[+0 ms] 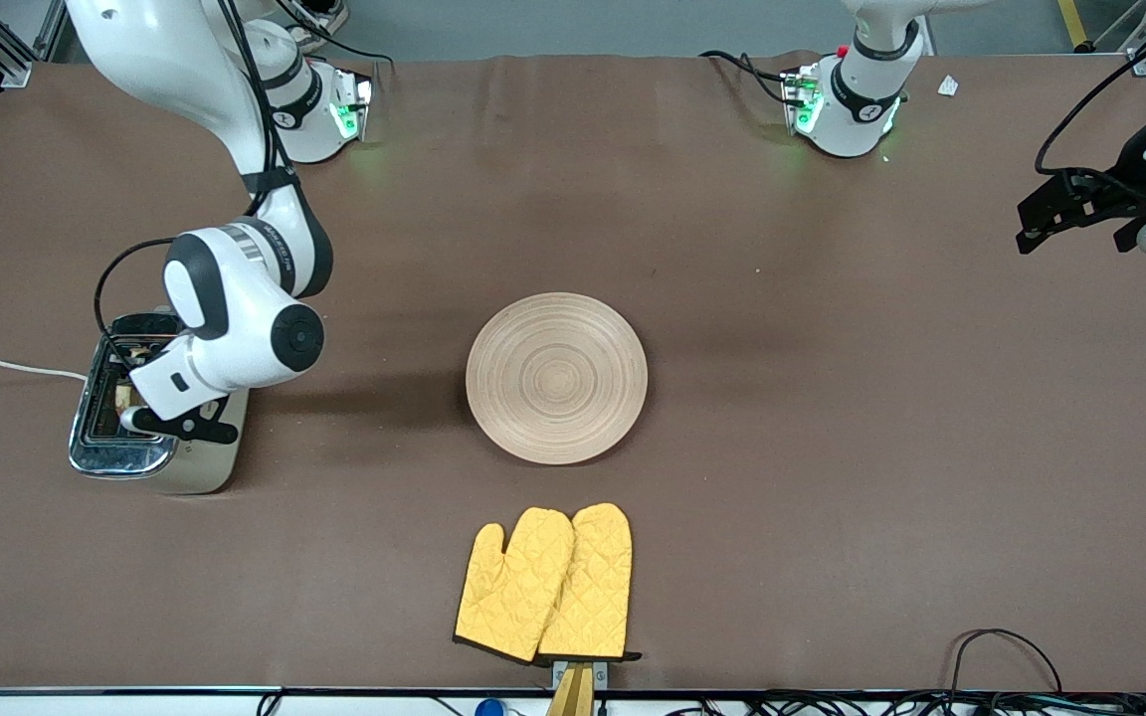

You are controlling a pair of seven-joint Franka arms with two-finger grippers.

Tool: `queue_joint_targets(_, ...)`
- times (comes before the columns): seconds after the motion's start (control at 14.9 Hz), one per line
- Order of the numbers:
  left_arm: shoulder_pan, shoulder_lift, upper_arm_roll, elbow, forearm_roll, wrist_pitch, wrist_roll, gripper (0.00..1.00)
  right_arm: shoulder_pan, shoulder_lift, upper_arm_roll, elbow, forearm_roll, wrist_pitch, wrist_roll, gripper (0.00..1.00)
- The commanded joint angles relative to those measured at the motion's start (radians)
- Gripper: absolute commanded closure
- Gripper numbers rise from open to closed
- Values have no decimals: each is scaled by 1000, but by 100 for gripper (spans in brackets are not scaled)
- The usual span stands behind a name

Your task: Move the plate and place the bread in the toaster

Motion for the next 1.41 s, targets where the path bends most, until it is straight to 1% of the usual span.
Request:
queue_joint_targets(0.0,-2,3,-1,14,20,-1,-3,0,-13,-40,10,45,67,-8,-46,8)
queue_joint_targets(0.07,0,3,-1,14,20,-1,-3,0,-10,-56,11,73,116,-16,-96,3)
queue_joint_targets(0.13,0,3,-1,14,20,-1,-3,0,-7,-70,11,106,189,-34,-130,0)
queue_joint_targets(0.4,0,3,-1,14,20,-1,-3,0,-19,-110,2,309,537,-148,-158,0)
queue_joint_targets(0.47,0,3,-1,14,20,-1,-3,0,-36,-129,-1,342,596,-175,-164,0)
queue_joint_targets(0.6,-2,3,-1,14,20,-1,-3,0,-81,-199,0,346,650,-186,-214,0)
queue_joint_targets(0.8,1,3,-1,14,20,-1,-3,0,-144,-311,0,346,781,-232,-255,0)
queue_joint_targets(0.87,1,3,-1,14,20,-1,-3,0,-157,-337,0,344,808,-235,-265,0)
queue_joint_targets(1.0,0,3,0,14,20,-1,-4,0,-177,-353,-1,346,817,-234,-352,0)
queue_joint_targets(1.2,-2,3,2,14,21,-1,-6,0,-239,-376,-7,344,822,-234,-518,0)
queue_joint_targets(1.34,-2,3,2,14,21,-1,-13,0,-277,-388,-6,338,845,-240,-581,0)
